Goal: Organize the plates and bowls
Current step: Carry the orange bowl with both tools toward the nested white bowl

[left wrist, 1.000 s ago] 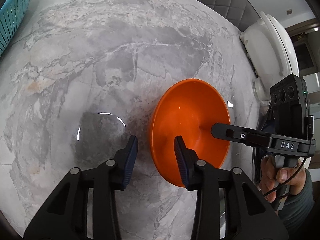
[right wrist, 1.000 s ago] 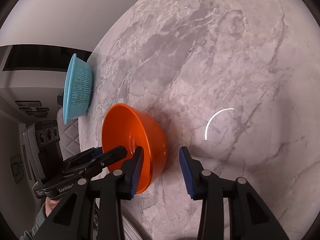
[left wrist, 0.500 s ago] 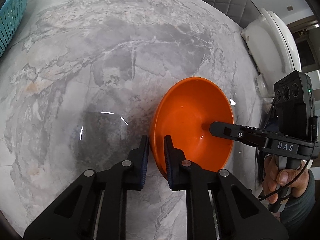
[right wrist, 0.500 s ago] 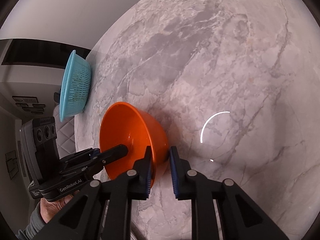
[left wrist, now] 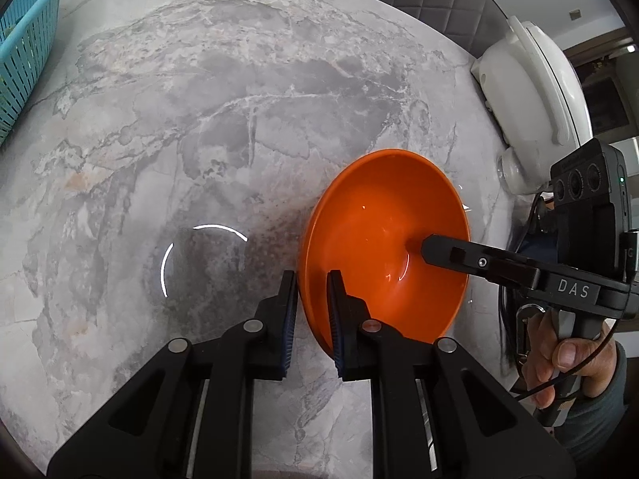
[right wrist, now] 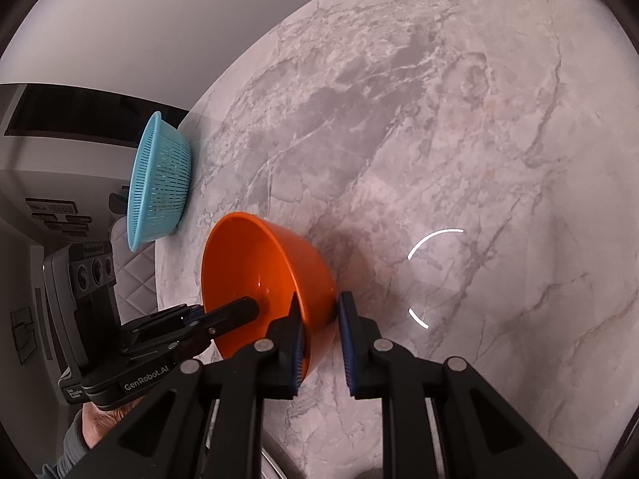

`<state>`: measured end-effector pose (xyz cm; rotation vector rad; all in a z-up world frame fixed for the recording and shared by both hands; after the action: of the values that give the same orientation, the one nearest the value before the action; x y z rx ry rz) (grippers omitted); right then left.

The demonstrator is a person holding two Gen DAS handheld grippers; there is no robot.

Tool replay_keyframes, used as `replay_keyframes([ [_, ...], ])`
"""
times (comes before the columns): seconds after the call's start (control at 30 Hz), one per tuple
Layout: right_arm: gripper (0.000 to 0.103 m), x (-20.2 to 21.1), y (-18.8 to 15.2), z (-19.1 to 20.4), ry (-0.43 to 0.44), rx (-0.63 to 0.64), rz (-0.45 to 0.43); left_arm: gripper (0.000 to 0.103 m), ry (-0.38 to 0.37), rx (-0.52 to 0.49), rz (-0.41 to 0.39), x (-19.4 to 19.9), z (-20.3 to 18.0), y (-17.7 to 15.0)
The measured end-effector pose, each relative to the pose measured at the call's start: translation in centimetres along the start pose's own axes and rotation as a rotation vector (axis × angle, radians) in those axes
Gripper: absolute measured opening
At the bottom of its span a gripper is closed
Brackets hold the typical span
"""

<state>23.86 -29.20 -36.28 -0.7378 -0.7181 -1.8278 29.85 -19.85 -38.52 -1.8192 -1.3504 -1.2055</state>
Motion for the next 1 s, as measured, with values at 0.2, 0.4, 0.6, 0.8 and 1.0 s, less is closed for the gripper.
replay_keyframes([
  [0.2,0.018,1.9,-0.9,0.7,0.003,-0.002,-0.02,0.013,-0.006,-0.016,-0.01,1.8,-1.2,-1.2],
  [0.4,0.018,3.6,-2.5,1.3,0.0,-0.008,-0.037,0.013,-0.014,-0.037,-0.012,3.6,-2.8,-3.4],
  [0.6,0.018,5.9,-4.9,1.7,-0.011,-0.015,-0.047,0.013,-0.033,-0.067,-0.006,5.3,-4.9,-6.4],
  [0.8,0.018,8.8,-8.3,2.1,-0.023,-0.016,-0.071,0.014,-0.056,-0.116,-0.001,7.0,-7.1,-10.0],
  [1.0,0.018,11.0,-12.4,1.7,-0.044,-0.032,-0.088,0.014,-0.071,-0.16,0.038,6.8,-9.3,-14.7],
])
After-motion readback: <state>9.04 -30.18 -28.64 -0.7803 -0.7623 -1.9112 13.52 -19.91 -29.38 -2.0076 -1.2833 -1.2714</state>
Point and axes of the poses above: each gripper's, at about its wrist camera, not at the fingertips, and x roughly against the way its jaws point, z to its left, y to its top, the point moved 10 cm from there along -x, roughly the way its jaws point, and after that the axes turned 4 degrees about x, right-handed, at the moved point
